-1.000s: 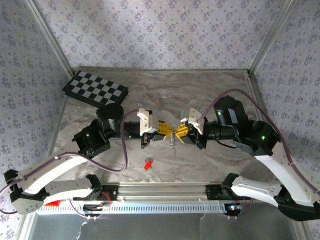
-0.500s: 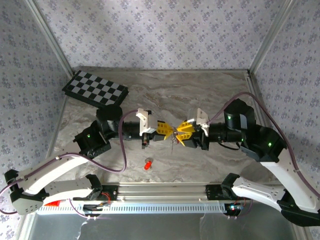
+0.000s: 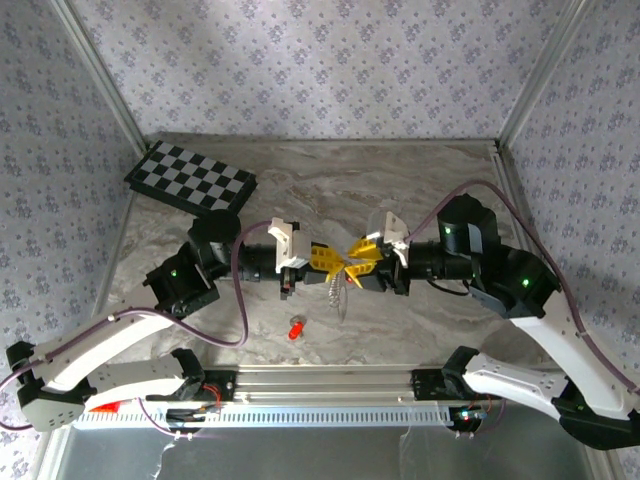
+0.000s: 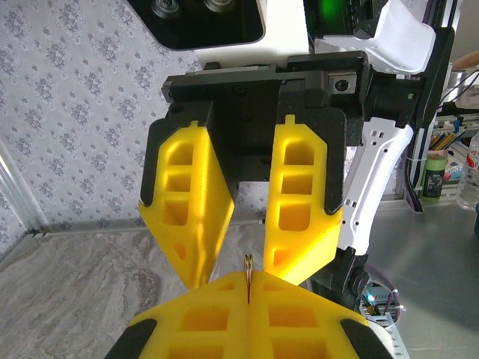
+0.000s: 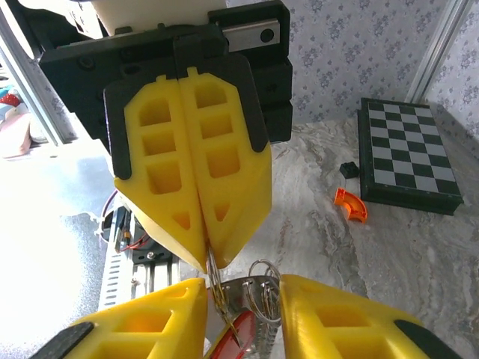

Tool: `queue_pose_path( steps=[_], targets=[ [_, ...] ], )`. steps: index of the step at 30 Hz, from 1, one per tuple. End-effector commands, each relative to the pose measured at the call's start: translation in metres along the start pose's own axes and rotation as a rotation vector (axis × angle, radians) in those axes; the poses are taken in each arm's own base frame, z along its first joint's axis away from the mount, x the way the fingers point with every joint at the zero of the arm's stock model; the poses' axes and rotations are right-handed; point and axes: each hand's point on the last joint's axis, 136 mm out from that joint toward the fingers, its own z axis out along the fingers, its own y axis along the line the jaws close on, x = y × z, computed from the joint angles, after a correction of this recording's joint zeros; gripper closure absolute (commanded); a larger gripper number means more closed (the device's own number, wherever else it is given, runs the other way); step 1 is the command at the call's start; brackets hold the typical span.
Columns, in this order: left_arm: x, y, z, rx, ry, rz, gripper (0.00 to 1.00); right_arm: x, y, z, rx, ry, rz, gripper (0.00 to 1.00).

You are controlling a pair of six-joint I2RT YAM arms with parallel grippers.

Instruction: Put the keys on the keyring

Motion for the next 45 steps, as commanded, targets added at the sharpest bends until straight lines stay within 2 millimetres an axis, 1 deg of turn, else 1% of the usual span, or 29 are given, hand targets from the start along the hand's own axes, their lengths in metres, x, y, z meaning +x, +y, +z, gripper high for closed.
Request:
queue_pose_path(
  steps=[1, 5, 8, 11, 14, 15, 16, 19, 22, 30, 35, 37, 42, 43, 44, 45],
  targets=[
    [-0.025, -0.008, -0.007, 0.025, -0.076, 0.034, 1.00, -0.004, -0.001, 0.001, -0.001, -0.023, 0.004, 0.73],
    [-0.025, -0.008, -0.007, 0.023, -0.074, 0.034, 1.00, -0.002, 0.003, 0.001, -0.024, -0.025, 0.005, 0.87],
    [-0.022, -0.005, -0.006, 0.013, -0.056, 0.036, 1.00, -0.001, 0.004, 0.001, -0.036, -0.021, 0.007, 1.00],
    [-0.012, 0.007, -0.004, -0.050, 0.023, 0.034, 0.99, 0.002, 0.000, -0.001, -0.012, 0.014, 0.001, 1.00],
    [0.000, 0.013, -0.005, -0.077, 0.122, 0.046, 0.74, 0.013, -0.008, -0.001, 0.023, 0.102, -0.019, 1.00],
    [0.003, 0.014, -0.006, -0.079, 0.148, 0.052, 0.71, 0.018, -0.009, -0.001, 0.029, 0.138, -0.026, 1.00],
    [0.007, 0.015, -0.005, -0.081, 0.176, 0.056, 0.71, 0.021, -0.011, 0.000, 0.033, 0.170, -0.036, 1.00],
    [0.017, 0.018, -0.006, -0.084, 0.245, 0.067, 0.74, 0.025, -0.012, 0.000, 0.035, 0.227, -0.065, 1.00],
    [0.025, 0.019, -0.004, -0.082, 0.284, 0.073, 0.74, 0.023, -0.013, 0.000, 0.031, 0.251, -0.085, 1.00],
    [0.032, 0.022, 0.000, -0.087, 0.283, 0.071, 0.75, 0.024, -0.012, 0.009, 0.003, 0.270, -0.094, 1.00],
    [0.035, 0.023, 0.002, -0.089, 0.275, 0.059, 0.80, 0.028, -0.009, 0.016, -0.024, 0.280, -0.089, 1.00],
    [0.035, 0.022, 0.002, -0.092, 0.269, 0.054, 0.85, 0.028, -0.008, 0.017, -0.032, 0.280, -0.087, 1.00],
    [0.035, 0.022, 0.003, -0.090, 0.254, 0.048, 0.87, 0.025, -0.006, 0.017, -0.040, 0.260, -0.082, 1.00],
    [0.035, 0.022, 0.004, -0.088, 0.252, 0.046, 0.95, 0.024, -0.005, 0.017, -0.044, 0.254, -0.081, 1.00],
    [0.034, 0.021, 0.004, -0.085, 0.246, 0.046, 1.00, 0.023, -0.004, 0.017, -0.047, 0.246, -0.078, 1.00],
    [0.032, 0.020, 0.004, -0.081, 0.236, 0.046, 1.00, 0.022, -0.004, 0.017, -0.045, 0.239, -0.076, 1.00]
  ],
)
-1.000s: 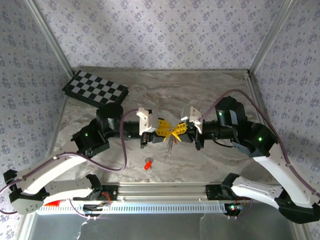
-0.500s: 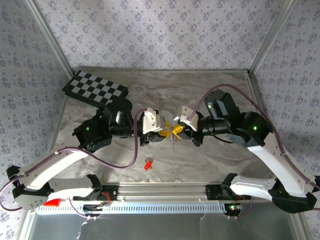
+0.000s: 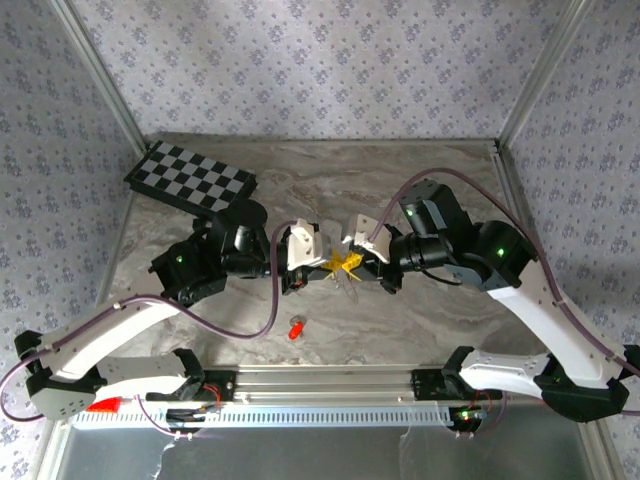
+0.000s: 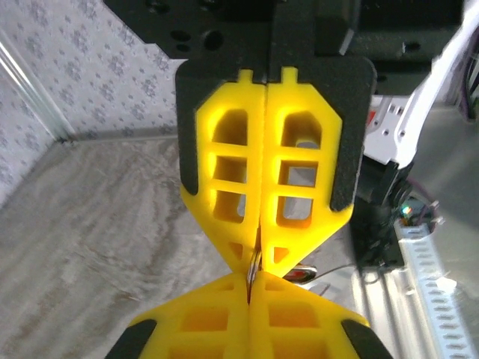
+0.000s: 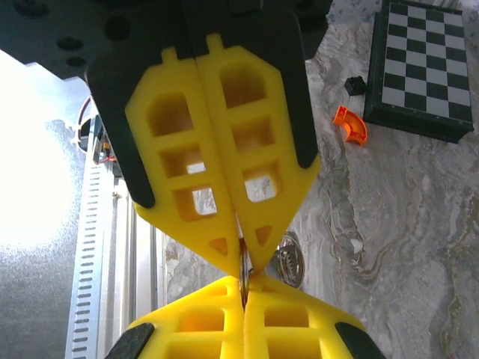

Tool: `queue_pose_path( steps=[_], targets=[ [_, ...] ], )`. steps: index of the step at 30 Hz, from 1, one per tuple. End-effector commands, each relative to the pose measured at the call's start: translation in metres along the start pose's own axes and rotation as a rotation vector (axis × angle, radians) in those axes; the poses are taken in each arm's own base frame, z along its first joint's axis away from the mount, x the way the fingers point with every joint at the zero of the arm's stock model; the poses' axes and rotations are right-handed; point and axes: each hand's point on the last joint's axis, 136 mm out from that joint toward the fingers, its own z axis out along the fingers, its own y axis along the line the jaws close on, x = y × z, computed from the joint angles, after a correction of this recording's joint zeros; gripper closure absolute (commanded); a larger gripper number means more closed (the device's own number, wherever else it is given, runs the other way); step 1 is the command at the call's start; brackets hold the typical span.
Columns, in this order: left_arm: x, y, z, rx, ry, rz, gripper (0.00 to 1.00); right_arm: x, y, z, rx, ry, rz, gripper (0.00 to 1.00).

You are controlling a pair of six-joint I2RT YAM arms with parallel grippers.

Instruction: Put the keys on the keyring

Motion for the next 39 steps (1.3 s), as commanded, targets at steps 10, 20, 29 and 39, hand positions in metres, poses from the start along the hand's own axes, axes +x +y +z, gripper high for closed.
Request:
queue_pose_path(
  steps=[10, 20, 29, 39],
  targets=[
    [-0.051, -0.011, -0.024, 0.019, -0.249, 0.035, 1.00, -0.018, 0.008, -0.017, 0.001, -0.169, 0.041, 0.90],
    [-0.074, -0.014, -0.034, 0.028, -0.390, 0.036, 1.00, -0.025, 0.010, -0.019, -0.020, -0.239, 0.064, 0.82],
    [-0.079, -0.014, -0.031, 0.042, -0.420, 0.023, 1.00, -0.022, 0.015, -0.027, -0.007, -0.278, 0.060, 0.82],
    [-0.080, -0.014, -0.032, 0.046, -0.438, 0.012, 1.00, -0.023, 0.016, -0.036, 0.008, -0.328, 0.058, 0.83]
  ],
)
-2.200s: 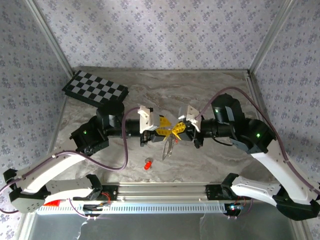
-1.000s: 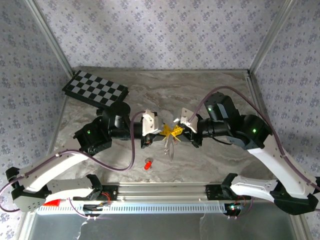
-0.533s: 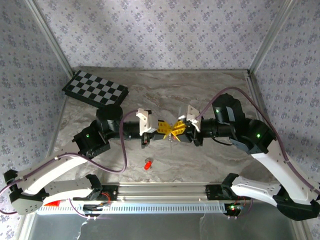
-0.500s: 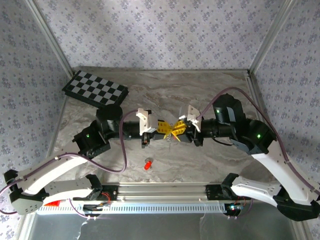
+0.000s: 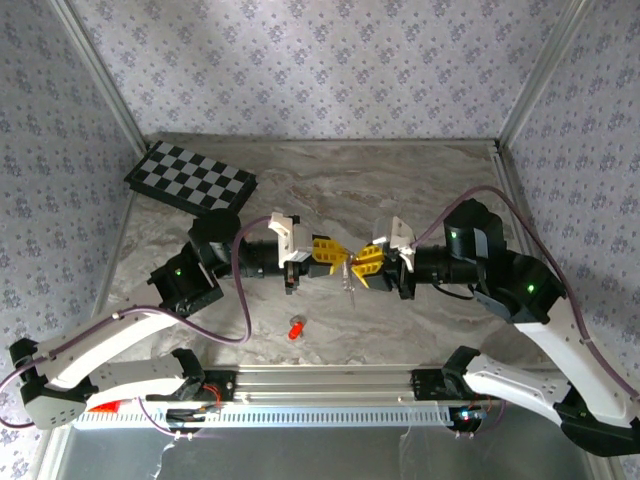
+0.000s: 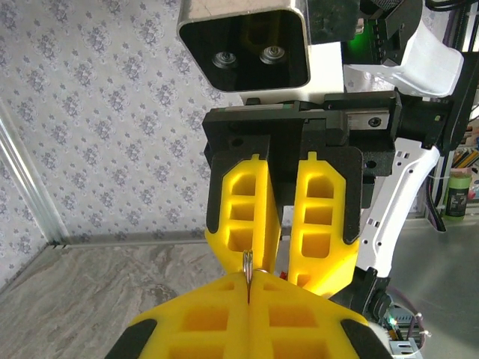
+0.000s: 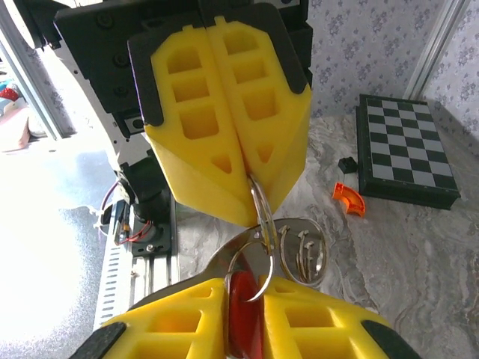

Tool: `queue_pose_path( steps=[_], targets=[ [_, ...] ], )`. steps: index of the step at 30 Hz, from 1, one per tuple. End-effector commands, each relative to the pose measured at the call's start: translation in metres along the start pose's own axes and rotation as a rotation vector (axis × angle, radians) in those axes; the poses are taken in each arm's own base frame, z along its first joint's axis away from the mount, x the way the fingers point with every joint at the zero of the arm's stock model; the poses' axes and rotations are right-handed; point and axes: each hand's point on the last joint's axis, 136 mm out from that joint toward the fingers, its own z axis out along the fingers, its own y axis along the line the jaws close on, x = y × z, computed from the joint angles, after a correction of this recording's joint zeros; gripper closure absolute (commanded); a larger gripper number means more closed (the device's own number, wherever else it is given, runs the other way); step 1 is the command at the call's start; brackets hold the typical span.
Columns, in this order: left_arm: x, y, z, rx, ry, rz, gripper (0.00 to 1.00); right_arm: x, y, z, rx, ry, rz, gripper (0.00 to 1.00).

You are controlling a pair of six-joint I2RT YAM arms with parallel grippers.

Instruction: Put the keys on the keyring

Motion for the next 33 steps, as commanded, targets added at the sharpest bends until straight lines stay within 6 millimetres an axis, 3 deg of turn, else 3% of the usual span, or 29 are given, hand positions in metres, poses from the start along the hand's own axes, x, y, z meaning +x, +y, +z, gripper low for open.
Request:
queue_pose_path(
  steps=[1, 13, 33],
  targets=[
    [-0.029, -0.006, -0.007, 0.021, -0.095, 0.038, 1.00, -0.005, 0.002, -0.001, -0.010, -0.032, 0.004, 0.83],
    [-0.036, -0.014, -0.012, 0.055, -0.136, 0.037, 1.00, -0.005, -0.002, 0.005, -0.018, -0.017, 0.026, 1.00],
    [-0.043, -0.022, -0.012, 0.103, -0.179, 0.026, 1.00, -0.004, 0.019, 0.011, -0.123, 0.002, 0.003, 1.00]
  ],
)
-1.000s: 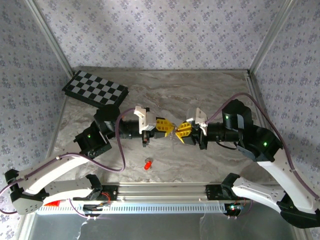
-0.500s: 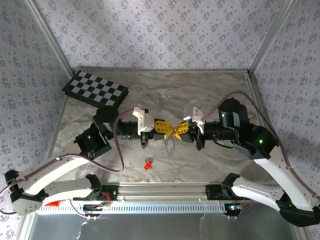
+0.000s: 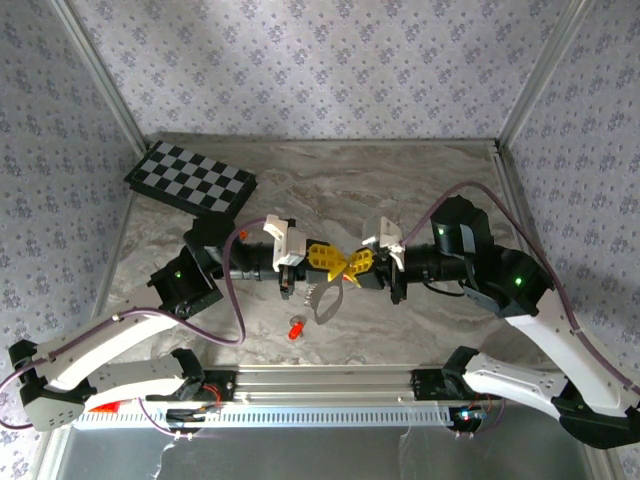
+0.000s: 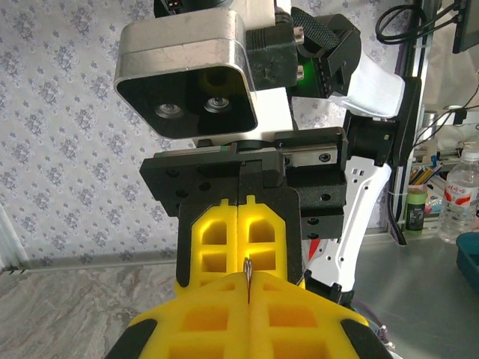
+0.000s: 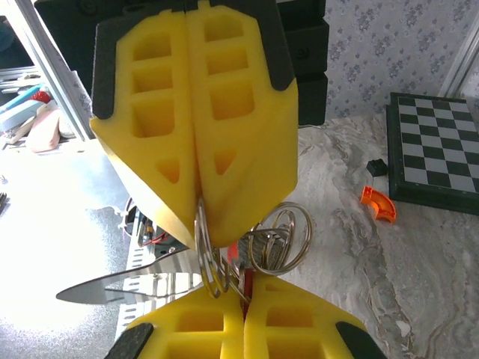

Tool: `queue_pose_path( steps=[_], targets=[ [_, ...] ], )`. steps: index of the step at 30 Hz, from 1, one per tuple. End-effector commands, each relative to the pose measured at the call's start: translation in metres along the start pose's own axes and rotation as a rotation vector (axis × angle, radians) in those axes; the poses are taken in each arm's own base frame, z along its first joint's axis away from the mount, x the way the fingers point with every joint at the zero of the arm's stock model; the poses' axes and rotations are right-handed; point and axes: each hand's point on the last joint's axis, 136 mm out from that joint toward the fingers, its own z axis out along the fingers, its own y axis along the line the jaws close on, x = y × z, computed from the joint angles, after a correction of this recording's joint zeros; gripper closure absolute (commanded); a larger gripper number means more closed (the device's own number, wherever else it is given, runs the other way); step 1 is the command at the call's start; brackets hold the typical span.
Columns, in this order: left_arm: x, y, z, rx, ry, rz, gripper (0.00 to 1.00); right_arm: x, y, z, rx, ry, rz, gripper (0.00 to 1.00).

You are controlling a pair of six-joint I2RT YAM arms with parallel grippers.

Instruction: Put the keys on the keyring

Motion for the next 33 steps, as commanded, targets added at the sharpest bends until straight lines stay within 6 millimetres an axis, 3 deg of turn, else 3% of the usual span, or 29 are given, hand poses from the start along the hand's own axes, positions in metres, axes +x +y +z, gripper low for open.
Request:
queue_pose_path(
  steps=[1, 15, 19, 23, 33],
  targets=[
    [-0.034, -0.006, -0.007, 0.012, -0.117, 0.061, 1.00, -0.003, 0.012, -0.003, -0.047, -0.007, -0.022, 1.00],
    [-0.034, -0.003, -0.007, -0.005, -0.115, 0.060, 1.00, -0.016, 0.010, -0.020, 0.031, -0.093, -0.048, 0.83],
    [-0.035, -0.004, -0.007, -0.001, -0.114, 0.064, 1.00, -0.016, 0.010, -0.027, 0.060, -0.115, -0.047, 0.70],
    [-0.034, -0.006, -0.007, 0.009, -0.110, 0.063, 1.00, -0.029, 0.006, -0.035, 0.102, -0.172, -0.056, 0.58],
    [-0.033, -0.007, -0.007, 0.019, -0.105, 0.062, 1.00, -0.039, 0.001, -0.028, 0.093, -0.192, -0.078, 0.65]
  ],
)
